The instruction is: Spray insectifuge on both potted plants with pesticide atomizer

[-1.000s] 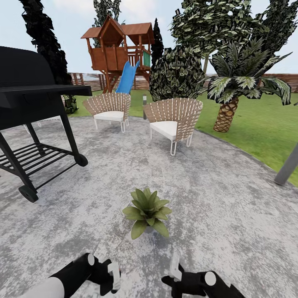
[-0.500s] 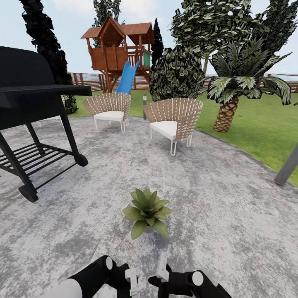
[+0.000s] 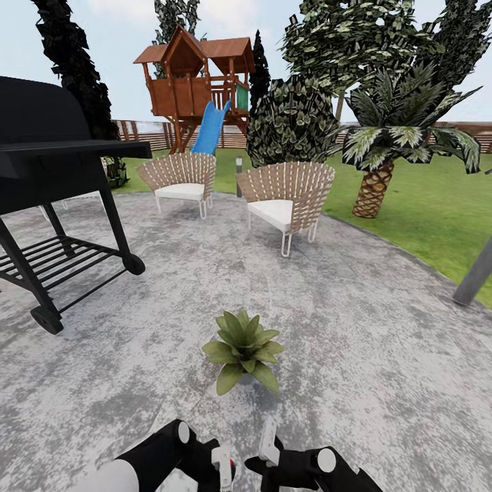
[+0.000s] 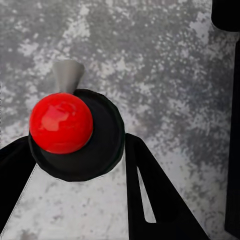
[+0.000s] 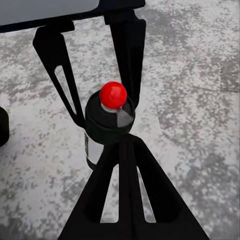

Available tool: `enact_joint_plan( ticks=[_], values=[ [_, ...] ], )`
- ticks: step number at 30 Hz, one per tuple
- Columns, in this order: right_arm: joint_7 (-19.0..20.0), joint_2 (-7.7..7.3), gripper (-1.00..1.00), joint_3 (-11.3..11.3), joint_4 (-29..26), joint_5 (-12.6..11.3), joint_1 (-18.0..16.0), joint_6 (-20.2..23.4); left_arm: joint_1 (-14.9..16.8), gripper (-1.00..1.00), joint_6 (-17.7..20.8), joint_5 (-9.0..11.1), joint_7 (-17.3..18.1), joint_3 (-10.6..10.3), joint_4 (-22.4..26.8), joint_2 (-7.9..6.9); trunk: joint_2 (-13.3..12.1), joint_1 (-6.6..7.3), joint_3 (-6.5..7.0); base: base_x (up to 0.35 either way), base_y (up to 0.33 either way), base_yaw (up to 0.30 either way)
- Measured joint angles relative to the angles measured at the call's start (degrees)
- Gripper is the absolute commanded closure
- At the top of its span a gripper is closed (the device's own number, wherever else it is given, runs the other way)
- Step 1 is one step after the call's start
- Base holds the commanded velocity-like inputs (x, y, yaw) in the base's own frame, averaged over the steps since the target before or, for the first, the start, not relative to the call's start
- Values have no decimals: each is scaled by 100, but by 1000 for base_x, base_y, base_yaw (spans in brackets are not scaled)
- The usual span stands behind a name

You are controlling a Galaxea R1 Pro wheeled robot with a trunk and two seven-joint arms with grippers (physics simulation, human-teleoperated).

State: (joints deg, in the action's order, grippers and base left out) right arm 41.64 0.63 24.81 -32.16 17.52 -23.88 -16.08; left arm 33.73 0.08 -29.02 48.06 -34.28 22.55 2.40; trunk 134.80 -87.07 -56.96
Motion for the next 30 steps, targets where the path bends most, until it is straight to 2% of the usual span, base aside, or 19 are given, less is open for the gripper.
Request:
enact_joint_plan(
  ticks=[10, 15, 20, 24, 28, 30],
  values=[
    [-4, -15, 100, -6, 11, 0, 0, -1, 0, 100, -1, 6, 5, 3, 64, 233, 0, 0, 0, 0, 0, 0],
    [-4, -19, 100, -6, 11, 0, 0, 0, 0, 100, -2, 12, 10, 11, 65, 252, 0, 0, 0, 0, 0, 0],
    [-6, -20, 100, -6, 11, 0, 0, 0, 3, 100, -111, 11, 194, 4, 66, 253, 0, 0, 0, 0, 0, 0],
    [-11, -20, 100, -6, 19, 0, 0, 0, 6, 100, -88, -20, 159, 8, 44, 252, 0, 0, 0, 0, 0, 0],
    [-11, -19, 100, -3, 21, 0, 0, -2, 24, 100, -37, -44, -84, 0, -50, 153, 0, 0, 0, 0, 0, 0],
    [-10, -19, 100, 2, 27, 0, 0, 0, 33, 100, -33, -64, -122, -14, -86, -84, 0, 0, 0, 0, 0, 0]
  ],
)
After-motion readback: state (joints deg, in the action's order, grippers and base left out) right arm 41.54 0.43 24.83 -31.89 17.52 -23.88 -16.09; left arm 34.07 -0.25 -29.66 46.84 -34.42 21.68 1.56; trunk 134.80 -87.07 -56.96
